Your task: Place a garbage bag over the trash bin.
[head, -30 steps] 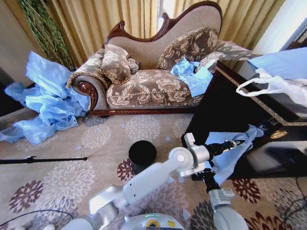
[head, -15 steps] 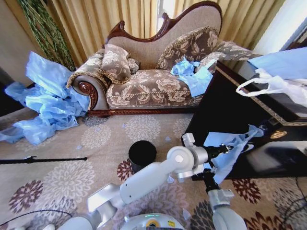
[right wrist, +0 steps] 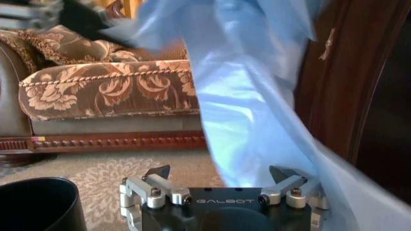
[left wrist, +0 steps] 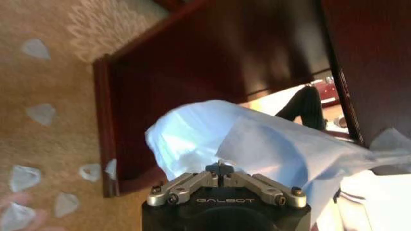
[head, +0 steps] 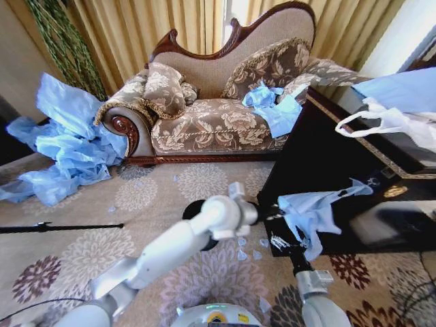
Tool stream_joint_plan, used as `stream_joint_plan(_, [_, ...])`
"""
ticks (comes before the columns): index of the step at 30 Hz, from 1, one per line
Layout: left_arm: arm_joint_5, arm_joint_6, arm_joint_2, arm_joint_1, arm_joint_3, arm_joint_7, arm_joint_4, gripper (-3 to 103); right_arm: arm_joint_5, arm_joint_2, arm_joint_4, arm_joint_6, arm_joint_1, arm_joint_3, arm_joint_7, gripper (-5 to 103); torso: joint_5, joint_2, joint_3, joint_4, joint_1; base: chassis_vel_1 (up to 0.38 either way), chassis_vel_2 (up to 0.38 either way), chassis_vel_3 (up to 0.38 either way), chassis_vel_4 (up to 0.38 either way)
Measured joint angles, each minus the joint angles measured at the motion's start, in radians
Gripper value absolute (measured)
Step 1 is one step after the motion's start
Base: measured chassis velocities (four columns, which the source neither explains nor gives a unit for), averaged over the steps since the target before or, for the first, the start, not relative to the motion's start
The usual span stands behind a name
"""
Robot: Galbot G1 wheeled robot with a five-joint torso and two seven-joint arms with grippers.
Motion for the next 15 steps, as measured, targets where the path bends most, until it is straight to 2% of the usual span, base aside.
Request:
stream_joint_plan(2, [-0.003, 0.007, 0.016, 0.007, -0.015, 0.007, -0.005, 0, 0.0, 0.001, 0.002, 0.0, -0.002, -0.001, -0.002, 100, 0.0, 0.0, 0.0, -0.0001, 0.0, 0.0, 0.0, 0.0, 0.0])
stream_joint_plan(3, [-0.005, 0.032, 0.066, 0.036, -0.062, 0.032, -0.02, 0, 0.0, 0.003, 0.007, 0.001, -0.006, -0.01, -0.006, 100, 0.0, 0.0, 0.0, -0.0003, 0.0, 0.0, 0.0, 0.0, 0.0])
stream_joint_plan(4, [-0.005, 0.032, 0.066, 0.036, -0.062, 0.032, -0.02, 0, 0.0, 0.003, 0.007, 0.001, -0.006, -0.01, -0.006, 100, 0.0, 0.0, 0.0, -0.0003, 0.0, 0.0, 0.0, 0.0, 0.0])
stream_joint_plan(6, [-0.005, 0.052, 0.115, 0.068, -0.103, 0.052, -0.036, 0, 0.0, 0.001, 0.006, 0.003, -0.008, -0.02, -0.012, 100, -0.0001, 0.0, 0.0, -0.0001, 0.0, 0.0, 0.0, 0.0, 0.0])
stream_joint_plan(8, [-0.005, 0.071, 0.193, 0.122, -0.156, 0.074, -0.065, 0, -0.005, 0.0, -0.002, 0.007, -0.008, -0.034, -0.022, 100, 0.0, 0.0, 0.0, 0.0002, 0.0, 0.0, 0.0, 0.0, 0.0])
stream_joint_plan(9, [-0.005, 0.071, 0.193, 0.122, -0.156, 0.074, -0.065, 0, -0.005, 0.0, -0.002, 0.007, -0.008, -0.034, -0.022, 100, 0.0, 0.0, 0.0, 0.0002, 0.0, 0.0, 0.0, 0.0, 0.0])
stream_joint_plan(12, [-0.003, 0.102, 0.288, 0.217, -0.233, 0.103, -0.106, 0, -0.014, 0.004, -0.012, 0.009, -0.004, -0.045, -0.029, 100, -0.0002, 0.0, 0.0, 0.0, 0.0, 0.0, 0.0, 0.0, 0.0])
stream_joint_plan(13, [-0.003, 0.102, 0.288, 0.217, -0.233, 0.103, -0.106, 0, -0.014, 0.004, -0.012, 0.009, -0.004, -0.045, -0.029, 100, -0.0002, 0.0, 0.0, 0.0, 0.0, 0.0, 0.0, 0.0, 0.0])
stream_joint_plan(15, [0.024, 0.123, 0.342, 0.3, -0.292, 0.13, -0.131, 0, -0.019, 0.006, -0.018, 0.011, 0.001, -0.052, -0.029, 100, -0.0004, 0.0, 0.0, 0.0002, 0.0, 0.0, 0.0, 0.0, 0.0])
